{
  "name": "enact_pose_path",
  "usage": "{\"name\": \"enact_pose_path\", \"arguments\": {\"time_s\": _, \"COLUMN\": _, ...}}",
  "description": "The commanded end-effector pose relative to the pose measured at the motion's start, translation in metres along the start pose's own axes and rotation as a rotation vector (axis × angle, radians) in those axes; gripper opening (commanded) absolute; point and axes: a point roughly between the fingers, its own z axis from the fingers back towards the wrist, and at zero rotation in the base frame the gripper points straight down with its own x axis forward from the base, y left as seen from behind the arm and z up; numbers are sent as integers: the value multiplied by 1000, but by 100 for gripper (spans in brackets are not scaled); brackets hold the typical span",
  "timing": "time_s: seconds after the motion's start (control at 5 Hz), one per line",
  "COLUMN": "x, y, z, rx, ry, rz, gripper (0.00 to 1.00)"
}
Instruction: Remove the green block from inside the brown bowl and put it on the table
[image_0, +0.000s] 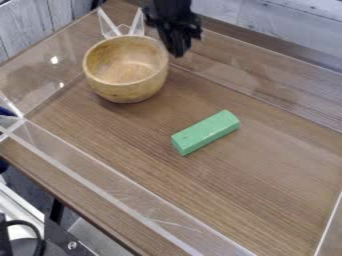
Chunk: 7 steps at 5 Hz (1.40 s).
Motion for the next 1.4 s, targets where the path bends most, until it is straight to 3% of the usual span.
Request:
{"name": "enact_pose_path", "arguments": {"time_s": 0.0, "x": 10, "y": 8, "z": 16, "rx": 9, "ry": -59, "rz": -17, "gripper": 0}}
{"name": "enact_pose_path", "arguments": {"time_s": 0.2, "x": 9, "y": 10, "z": 14, "rx": -11, "ry": -59, "rz": -32, "gripper": 0}}
{"name": "enact_pose_path", "arguments": {"time_s": 0.8, "x": 11, "y": 0, "z": 26, "rx": 26, "ry": -86, "rz": -88, "gripper": 0}}
{"name": "enact_pose_path", "arguments": {"time_s": 1.0, "x": 10, "y": -3, "z": 17, "rx": 55, "ry": -89, "rz": -102, "gripper": 0}}
{"name": "enact_pose_path", "arguments": {"time_s": 1.2, "x": 10, "y": -4, "z": 9, "rx": 52, "ry": -93, "rz": -138, "gripper": 0}}
